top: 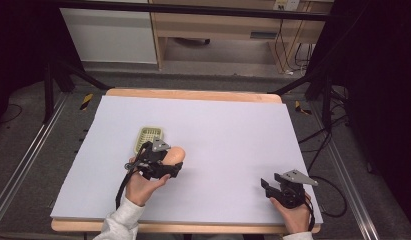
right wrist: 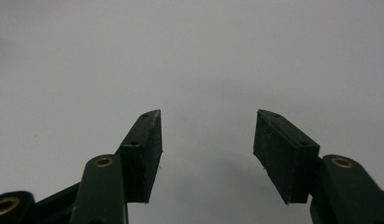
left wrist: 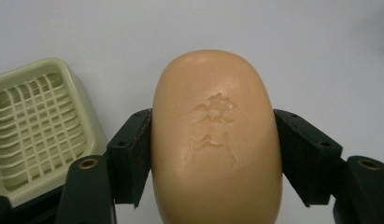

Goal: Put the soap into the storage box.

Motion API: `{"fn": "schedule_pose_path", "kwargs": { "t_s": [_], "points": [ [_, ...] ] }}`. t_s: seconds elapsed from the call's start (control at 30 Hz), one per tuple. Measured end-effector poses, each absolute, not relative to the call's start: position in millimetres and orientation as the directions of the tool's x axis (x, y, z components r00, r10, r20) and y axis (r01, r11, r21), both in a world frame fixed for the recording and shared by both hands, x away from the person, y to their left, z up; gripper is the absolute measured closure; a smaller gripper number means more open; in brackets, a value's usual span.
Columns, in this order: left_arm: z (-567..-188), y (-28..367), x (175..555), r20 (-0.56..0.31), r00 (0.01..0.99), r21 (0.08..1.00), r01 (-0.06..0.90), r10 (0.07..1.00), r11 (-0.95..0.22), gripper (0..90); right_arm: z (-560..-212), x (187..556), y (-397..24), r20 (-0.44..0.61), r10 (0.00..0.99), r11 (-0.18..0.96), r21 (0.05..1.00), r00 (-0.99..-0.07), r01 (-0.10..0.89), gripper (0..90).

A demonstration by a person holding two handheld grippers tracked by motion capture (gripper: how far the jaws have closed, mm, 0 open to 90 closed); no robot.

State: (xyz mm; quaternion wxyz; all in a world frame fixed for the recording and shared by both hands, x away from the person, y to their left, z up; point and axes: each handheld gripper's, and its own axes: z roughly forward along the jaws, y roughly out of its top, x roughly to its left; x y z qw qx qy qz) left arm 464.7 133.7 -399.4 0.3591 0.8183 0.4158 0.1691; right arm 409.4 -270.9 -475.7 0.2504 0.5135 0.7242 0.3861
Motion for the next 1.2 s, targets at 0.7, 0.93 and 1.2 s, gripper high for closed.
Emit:
{"fn": "schedule_pose_path", "kwargs": {
  "t_s": [0.7,0.93,1.2],
  "points": [
    [-394,164,477,-0.014,0.521,0.740,0.579,0.854,-0.341,31.8,-476,409,-270,0.041,0.936,0.172,0.813,-0.350,0.557,42.0],
    [-393,171,482,-0.009,0.498,0.742,0.584,0.867,-0.328,31.8,-476,410,-270,0.034,0.936,0.176,0.814,-0.349,0.553,42.1],
    [-394,176,490,-0.006,0.481,0.741,0.591,0.877,-0.319,31.9,-476,410,-270,0.038,0.936,0.175,0.813,-0.351,0.555,42.1]
  ]
}}
